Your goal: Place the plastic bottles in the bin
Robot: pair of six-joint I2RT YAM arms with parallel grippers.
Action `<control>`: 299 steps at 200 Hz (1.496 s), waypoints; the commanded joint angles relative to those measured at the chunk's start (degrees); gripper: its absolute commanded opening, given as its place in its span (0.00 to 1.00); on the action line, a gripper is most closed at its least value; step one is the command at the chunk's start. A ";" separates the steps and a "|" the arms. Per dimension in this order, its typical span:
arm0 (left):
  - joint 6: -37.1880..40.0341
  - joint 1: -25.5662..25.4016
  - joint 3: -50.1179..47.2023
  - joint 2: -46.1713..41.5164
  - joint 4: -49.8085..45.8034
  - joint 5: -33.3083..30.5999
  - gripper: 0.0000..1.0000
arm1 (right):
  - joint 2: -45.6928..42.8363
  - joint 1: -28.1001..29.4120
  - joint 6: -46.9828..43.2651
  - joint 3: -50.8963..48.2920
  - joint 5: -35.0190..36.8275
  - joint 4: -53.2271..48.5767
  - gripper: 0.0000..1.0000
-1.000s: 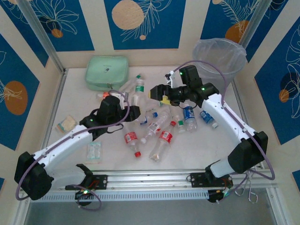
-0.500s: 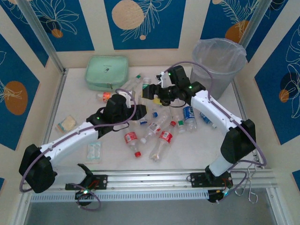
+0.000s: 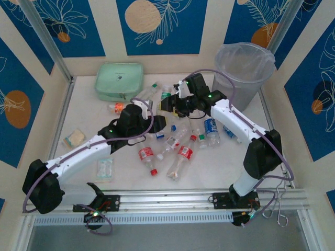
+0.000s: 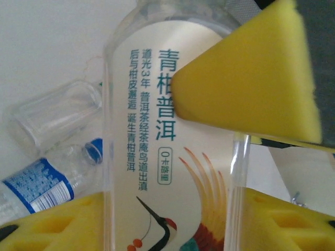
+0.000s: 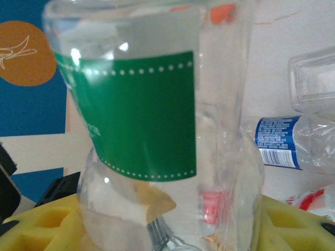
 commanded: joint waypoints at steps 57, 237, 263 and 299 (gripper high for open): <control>1.73 -0.46 -3.27 -7.11 -5.10 -4.60 0.89 | -10.85 -15.09 -15.88 13.32 20.12 -13.74 0.37; -1.01 -0.08 -9.06 -11.75 -13.95 -9.96 0.89 | 23.06 -34.22 -37.21 57.00 43.28 -23.32 0.00; -0.94 -0.11 -9.24 -12.13 -16.93 -11.38 0.89 | 31.04 -34.61 -39.11 66.14 40.33 -31.37 0.00; -0.67 -0.12 -9.68 -11.98 -20.31 -12.81 0.90 | 36.56 -35.48 -40.31 67.35 37.05 -34.97 0.00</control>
